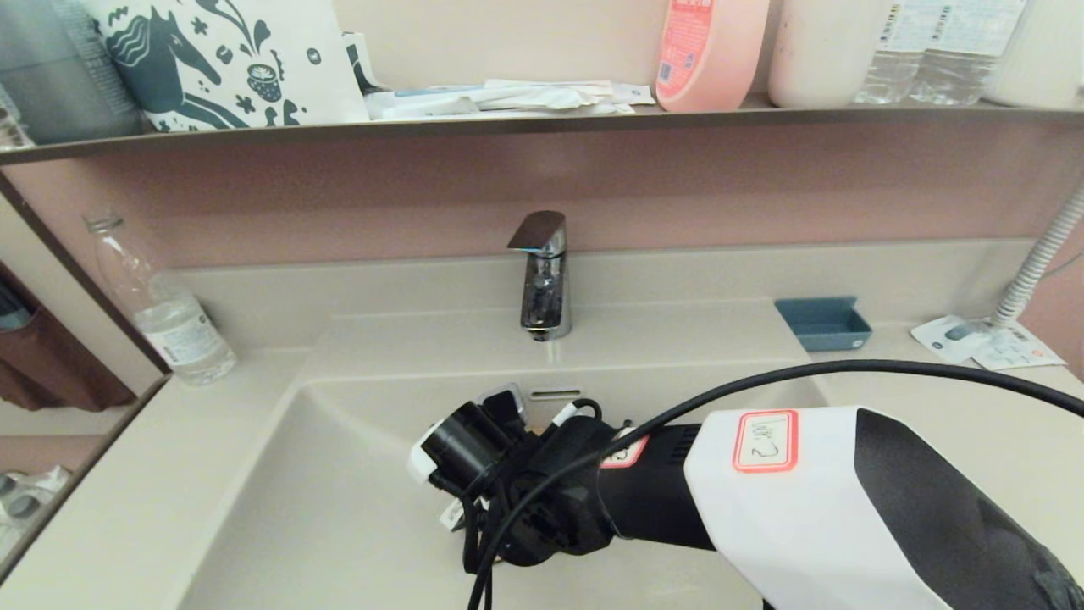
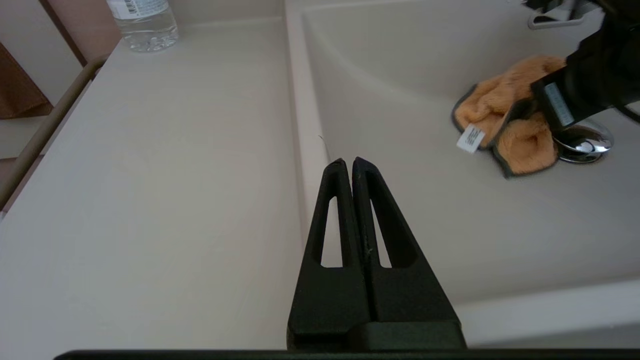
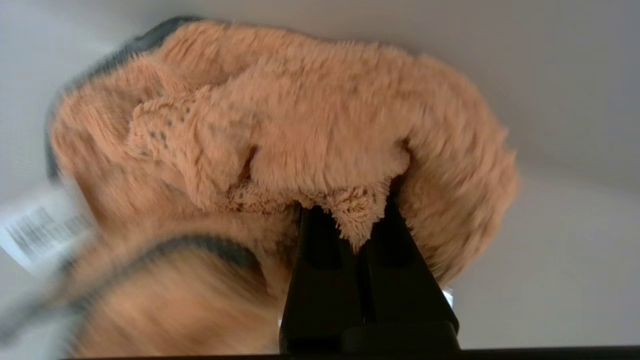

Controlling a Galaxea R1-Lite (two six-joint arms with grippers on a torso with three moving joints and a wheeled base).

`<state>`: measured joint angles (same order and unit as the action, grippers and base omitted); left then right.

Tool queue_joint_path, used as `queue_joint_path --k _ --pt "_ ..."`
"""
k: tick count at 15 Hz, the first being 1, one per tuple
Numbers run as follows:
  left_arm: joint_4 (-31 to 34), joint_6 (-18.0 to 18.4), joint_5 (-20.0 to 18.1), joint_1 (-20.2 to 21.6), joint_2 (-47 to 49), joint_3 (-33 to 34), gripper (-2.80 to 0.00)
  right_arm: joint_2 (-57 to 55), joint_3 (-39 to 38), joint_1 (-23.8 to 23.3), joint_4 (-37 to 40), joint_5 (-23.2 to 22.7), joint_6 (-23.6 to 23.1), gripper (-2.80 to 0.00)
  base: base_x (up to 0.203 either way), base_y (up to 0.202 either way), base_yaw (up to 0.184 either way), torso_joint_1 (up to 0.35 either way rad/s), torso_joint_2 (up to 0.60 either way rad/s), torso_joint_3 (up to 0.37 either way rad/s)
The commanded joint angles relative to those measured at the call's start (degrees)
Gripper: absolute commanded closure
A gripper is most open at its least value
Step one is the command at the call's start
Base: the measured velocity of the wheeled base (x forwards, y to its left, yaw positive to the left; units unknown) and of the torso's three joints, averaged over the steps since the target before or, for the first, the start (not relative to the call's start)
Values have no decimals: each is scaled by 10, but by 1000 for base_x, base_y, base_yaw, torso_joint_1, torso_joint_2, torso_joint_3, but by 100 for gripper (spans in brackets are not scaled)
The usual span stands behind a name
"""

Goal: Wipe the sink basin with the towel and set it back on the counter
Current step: Wipe the sink

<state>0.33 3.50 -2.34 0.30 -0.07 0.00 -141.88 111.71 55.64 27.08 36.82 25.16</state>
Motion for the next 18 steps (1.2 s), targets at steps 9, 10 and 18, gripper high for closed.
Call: queue_joint_path --k 9,10,18 --pt "0 0 0 0 1 0 0 141 -166 -94 182 5 75 0 0 0 0 0 0 0" --pt "0 0 0 0 1 0 0 154 -186 -101 190 4 79 0 0 0 0 0 0 0" --pt "0 0 0 0 1 0 0 216 -331 -97 243 -132 85 0 0 0 0 0 0 0"
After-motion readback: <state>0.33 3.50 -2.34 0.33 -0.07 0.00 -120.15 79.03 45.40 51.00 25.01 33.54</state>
